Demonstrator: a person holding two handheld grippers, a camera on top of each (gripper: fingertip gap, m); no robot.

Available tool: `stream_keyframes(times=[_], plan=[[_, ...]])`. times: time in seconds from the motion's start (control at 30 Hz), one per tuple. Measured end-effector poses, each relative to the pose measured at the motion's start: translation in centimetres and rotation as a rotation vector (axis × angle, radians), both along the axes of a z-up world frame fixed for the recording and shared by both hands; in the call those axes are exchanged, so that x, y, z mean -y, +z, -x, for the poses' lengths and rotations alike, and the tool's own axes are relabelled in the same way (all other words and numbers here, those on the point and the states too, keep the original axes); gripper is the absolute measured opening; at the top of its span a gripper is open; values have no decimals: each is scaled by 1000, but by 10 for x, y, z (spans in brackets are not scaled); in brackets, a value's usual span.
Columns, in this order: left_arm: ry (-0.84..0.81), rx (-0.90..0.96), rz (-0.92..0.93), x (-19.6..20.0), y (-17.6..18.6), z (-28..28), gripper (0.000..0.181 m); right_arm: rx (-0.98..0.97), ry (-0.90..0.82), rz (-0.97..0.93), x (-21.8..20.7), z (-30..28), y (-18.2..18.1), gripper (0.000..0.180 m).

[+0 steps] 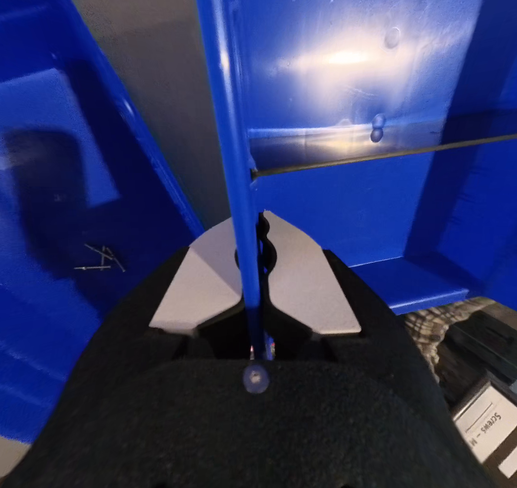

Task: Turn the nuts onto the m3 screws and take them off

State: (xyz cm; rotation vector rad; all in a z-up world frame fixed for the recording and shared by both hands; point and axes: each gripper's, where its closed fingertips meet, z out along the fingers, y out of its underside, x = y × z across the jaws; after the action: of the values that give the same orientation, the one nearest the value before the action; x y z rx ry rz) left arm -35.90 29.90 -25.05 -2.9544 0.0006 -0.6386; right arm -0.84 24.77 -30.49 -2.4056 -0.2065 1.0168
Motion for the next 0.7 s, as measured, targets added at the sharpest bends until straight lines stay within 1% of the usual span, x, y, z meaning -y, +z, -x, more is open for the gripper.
stream_keyframes(times=[0.27,0.5,0.6,0.67,0.7], plan=[[29,-124,89,5,-42,-30,4,-27,7,4,1,4,-5,31],[37,-133,195,21,-86,-41,4,-33,6,-6,1,2,-3,31],[42,-150,200,24,-100,-43,6,-32,7,-4,1,2,-4,31],[42,-159,186,22,-103,-45,12,-29,11,0,1,4,-6,32],[47,-138,186,22,-103,-49,19,-29,14,1,1,5,-6,32]])
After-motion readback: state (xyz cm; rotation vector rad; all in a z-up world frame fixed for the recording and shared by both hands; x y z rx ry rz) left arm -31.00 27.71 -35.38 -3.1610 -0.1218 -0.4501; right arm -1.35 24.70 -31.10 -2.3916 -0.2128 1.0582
